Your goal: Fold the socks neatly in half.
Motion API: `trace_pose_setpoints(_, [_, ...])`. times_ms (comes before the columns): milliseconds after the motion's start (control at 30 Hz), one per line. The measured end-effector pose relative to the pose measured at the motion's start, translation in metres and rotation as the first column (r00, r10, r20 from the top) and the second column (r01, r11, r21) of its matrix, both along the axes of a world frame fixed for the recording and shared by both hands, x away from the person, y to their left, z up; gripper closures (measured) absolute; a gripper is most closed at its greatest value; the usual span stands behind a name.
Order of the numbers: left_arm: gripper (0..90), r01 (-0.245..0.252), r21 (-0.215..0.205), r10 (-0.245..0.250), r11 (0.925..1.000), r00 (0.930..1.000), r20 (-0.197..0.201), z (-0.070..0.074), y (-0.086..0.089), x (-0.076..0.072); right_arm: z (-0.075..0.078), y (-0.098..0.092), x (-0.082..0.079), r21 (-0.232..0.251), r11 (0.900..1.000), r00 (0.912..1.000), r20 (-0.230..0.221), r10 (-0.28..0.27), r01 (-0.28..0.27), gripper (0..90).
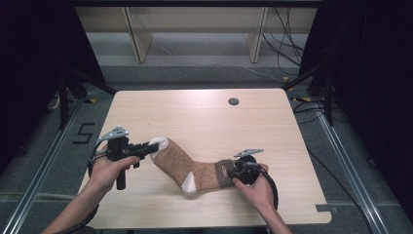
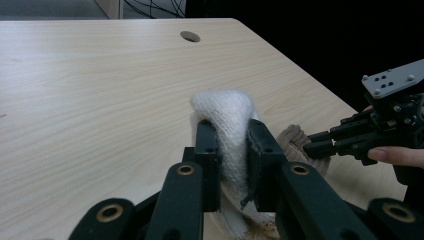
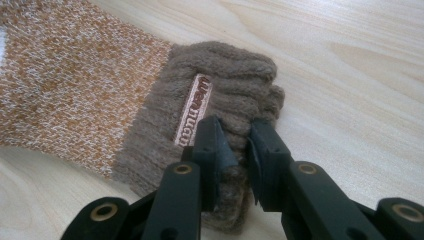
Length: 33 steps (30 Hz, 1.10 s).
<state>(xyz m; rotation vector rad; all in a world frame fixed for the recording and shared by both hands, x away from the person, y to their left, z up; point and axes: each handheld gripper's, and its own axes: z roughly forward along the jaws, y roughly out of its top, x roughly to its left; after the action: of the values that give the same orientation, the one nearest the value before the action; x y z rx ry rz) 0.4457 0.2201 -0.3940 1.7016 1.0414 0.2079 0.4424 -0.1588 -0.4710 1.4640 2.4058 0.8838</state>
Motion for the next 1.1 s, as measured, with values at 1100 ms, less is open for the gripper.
trace_pose_setpoints(1100, [78.3, -0.003, -0.022, 0.004, 0.9997, 0.9985, 0.054, 0.02, -0.004, -0.002, -0.003, 0.015, 0.003, 0.041, 0.999, 1.0, 0.004, 0.002, -0.003, 75.9])
